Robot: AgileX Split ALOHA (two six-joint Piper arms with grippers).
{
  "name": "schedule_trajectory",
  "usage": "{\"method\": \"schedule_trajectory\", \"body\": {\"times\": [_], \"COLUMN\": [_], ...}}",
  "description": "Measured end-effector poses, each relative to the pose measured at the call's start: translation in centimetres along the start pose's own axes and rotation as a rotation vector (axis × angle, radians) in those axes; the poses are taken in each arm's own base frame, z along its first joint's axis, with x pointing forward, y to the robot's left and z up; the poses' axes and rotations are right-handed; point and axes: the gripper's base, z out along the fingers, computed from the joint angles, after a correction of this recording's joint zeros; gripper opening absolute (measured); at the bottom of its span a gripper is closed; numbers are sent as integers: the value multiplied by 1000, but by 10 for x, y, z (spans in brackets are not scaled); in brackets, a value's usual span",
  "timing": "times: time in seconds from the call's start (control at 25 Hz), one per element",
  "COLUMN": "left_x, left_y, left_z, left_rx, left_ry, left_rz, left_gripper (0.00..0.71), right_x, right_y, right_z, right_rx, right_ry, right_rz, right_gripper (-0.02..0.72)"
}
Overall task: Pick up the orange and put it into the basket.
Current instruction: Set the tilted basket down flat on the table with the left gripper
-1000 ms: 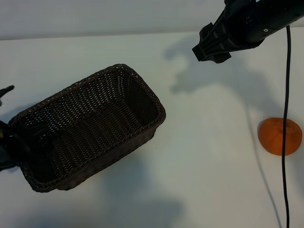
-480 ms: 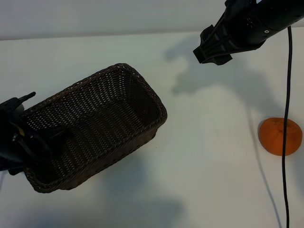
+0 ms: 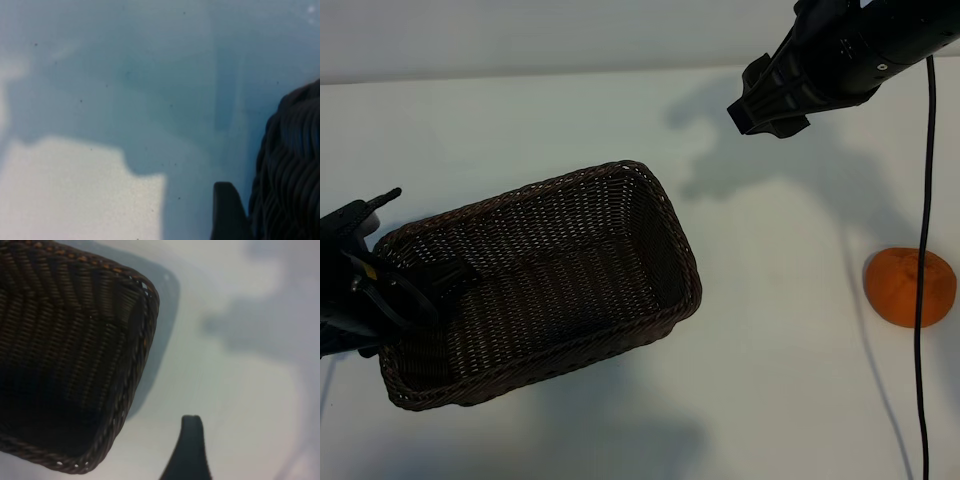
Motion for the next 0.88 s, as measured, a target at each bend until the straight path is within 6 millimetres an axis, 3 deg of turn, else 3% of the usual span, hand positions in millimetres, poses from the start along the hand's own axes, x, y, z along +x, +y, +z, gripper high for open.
{"method": "schedule_trajectory", "body": {"times": [0.28, 0.48, 0.88], "left_x": [1, 2, -16], "left_y": [-2, -3, 13], "left_z": [-7, -30, -74], "left_rx": [32, 120, 268], "left_ry": [-4, -28, -68], "left_rz": [17, 45, 106], "left_gripper": [444, 433, 430], "right_x": [0, 0, 1], "right_y": [0, 0, 0], "right_z": [0, 0, 0], "right_rx": [0, -1, -1], "right_ry": [4, 4, 12], "right_rz": [-1, -1, -2], "right_gripper": [595, 595, 595]}}
